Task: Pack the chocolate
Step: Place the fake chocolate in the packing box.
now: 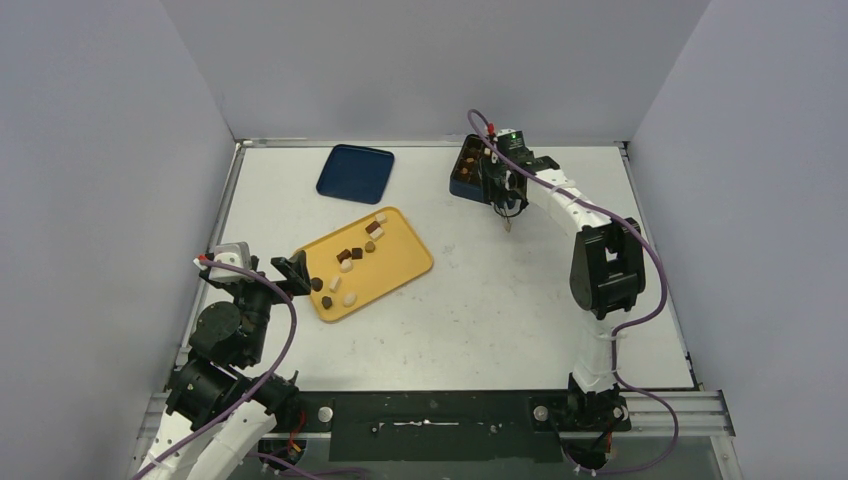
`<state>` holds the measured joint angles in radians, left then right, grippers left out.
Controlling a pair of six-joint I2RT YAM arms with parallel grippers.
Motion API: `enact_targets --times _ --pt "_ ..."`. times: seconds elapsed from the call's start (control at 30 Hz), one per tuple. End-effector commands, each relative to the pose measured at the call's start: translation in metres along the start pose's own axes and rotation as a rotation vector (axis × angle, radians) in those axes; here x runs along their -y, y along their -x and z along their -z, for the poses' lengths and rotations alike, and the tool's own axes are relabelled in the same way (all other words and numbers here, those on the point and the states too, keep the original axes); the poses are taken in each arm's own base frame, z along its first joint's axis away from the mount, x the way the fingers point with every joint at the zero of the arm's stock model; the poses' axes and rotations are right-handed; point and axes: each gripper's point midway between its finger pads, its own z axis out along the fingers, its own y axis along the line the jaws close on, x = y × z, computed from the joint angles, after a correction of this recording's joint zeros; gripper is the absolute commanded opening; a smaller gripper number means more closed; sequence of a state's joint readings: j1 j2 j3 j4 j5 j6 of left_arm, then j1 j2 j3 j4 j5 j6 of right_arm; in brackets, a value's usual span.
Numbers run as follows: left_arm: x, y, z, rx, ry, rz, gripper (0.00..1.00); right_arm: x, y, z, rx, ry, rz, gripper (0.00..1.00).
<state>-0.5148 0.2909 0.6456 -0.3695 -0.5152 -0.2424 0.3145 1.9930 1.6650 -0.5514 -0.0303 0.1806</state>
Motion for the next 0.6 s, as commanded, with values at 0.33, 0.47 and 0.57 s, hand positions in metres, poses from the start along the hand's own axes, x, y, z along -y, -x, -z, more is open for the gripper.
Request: enact_targets --times 0.33,0.47,0.57 --pt "0.003 0.009 -0.004 0.023 -0.002 0.008 0.97 -0.038 0.034 0.068 0.149 0.148 -0.005 0.41" --pt "0.002 0.01 -0.003 0.028 0.002 0.01 0.97 -0.063 0.019 0.084 0.155 0.227 0.021 0.41" --pt "0.0 0.012 -0.001 0.039 0.007 0.014 0.97 -0.081 0.004 0.092 0.149 0.252 0.063 0.41"
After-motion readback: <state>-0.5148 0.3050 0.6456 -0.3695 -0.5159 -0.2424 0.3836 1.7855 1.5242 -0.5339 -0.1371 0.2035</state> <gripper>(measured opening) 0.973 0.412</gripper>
